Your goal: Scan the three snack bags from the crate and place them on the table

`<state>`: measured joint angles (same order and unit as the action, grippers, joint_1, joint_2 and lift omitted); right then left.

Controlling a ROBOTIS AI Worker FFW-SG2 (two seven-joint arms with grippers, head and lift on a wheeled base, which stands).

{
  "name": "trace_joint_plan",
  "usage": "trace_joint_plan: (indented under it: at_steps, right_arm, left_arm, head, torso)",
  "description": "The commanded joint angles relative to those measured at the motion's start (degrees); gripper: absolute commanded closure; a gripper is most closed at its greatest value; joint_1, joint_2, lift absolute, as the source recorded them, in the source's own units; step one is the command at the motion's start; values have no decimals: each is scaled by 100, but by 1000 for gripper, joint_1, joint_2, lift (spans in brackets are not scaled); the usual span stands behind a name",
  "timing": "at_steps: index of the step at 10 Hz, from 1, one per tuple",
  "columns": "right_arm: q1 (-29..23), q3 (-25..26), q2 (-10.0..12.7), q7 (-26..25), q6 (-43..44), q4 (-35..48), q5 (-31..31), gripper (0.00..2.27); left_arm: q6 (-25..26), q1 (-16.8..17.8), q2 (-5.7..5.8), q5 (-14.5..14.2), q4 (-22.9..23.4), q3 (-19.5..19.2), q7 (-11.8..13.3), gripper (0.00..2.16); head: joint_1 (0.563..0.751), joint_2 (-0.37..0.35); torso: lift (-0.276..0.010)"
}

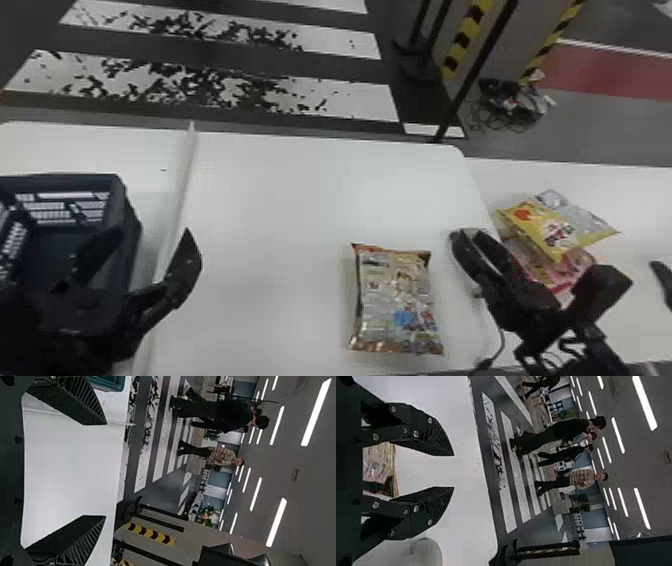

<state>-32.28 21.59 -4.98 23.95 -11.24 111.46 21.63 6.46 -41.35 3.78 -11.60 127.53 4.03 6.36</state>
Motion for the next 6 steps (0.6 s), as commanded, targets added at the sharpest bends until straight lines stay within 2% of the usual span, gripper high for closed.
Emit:
trace_joint_plan:
  at_steps: [1, 3, 6]
  right_arm:
    - [81, 390, -109, 57, 2, -195, -115, 49]
    - [239, 469, -249, 75, 2, -608, -344, 70]
    - [635, 425, -372, 233, 2, -1329, -608, 76]
  left_arm:
    - [0, 39, 61, 0, 9, 54, 5, 22]
    - [18, 66, 114, -8, -35, 115, 5, 22]
    - [18, 30, 132, -8, -71, 115, 5, 22]
  head:
    - [695, -269]
    - [695, -350]
    - [695, -350]
  torso:
    - [-62]
    - [-62]
    - [-62]
